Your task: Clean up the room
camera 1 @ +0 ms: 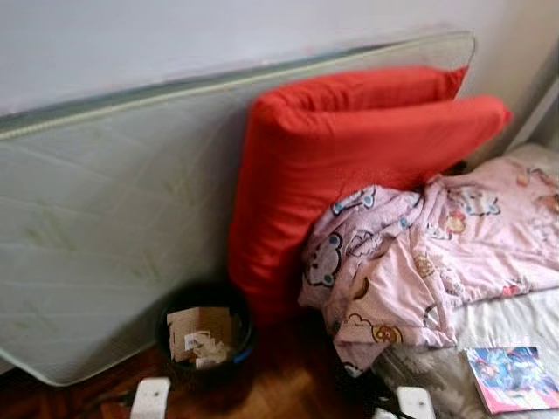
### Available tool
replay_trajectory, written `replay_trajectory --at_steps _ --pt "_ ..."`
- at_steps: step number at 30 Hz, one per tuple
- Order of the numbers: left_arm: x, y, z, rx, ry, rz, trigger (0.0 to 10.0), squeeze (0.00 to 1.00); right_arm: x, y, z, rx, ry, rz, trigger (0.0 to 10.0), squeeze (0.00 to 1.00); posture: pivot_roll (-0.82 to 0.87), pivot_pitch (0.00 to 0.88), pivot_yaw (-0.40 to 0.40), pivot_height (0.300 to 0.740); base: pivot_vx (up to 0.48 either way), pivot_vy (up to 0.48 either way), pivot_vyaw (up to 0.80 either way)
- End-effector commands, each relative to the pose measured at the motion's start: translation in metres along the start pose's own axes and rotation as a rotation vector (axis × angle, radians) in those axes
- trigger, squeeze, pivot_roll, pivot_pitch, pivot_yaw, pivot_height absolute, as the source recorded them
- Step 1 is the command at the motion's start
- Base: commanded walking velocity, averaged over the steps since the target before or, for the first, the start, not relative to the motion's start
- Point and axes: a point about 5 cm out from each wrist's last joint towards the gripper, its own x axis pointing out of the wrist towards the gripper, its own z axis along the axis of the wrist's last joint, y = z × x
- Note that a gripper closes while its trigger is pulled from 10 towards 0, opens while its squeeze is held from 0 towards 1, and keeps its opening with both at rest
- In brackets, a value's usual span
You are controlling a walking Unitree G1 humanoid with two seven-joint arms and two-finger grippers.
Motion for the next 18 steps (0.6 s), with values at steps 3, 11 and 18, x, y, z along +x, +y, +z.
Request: replay_trajectory --at_steps 3,11,18 --pt "0.001 -0.0057 0.0019 0.01 -0.002 -0.017 10.0 0.0 -0.0014 -0.0087 -0.0009 -0.001 0.003 -0.025 10.0 0.0 -0.05 0.0 -0.054 0.74 0.0 0.352 0.0" --pt "0.001 -0.0057 0.002 0.011 -0.002 -0.018 10.0 0.0 -0.0014 -0.0087 -0.0007 0.001 0.001 -0.024 10.0 0.0 -0.05 0.0 -0.054 0.74 0.0 0.349 0.0" --pt "0.001 -0.0057 0.002 0.012 -0.002 -0.018 10.0 0.0 -0.0013 -0.0087 -0.0006 -0.001 0.001 -0.024 10.0 0.0 -0.05 0.0 -0.054 0.74 0.0 0.34 0.0"
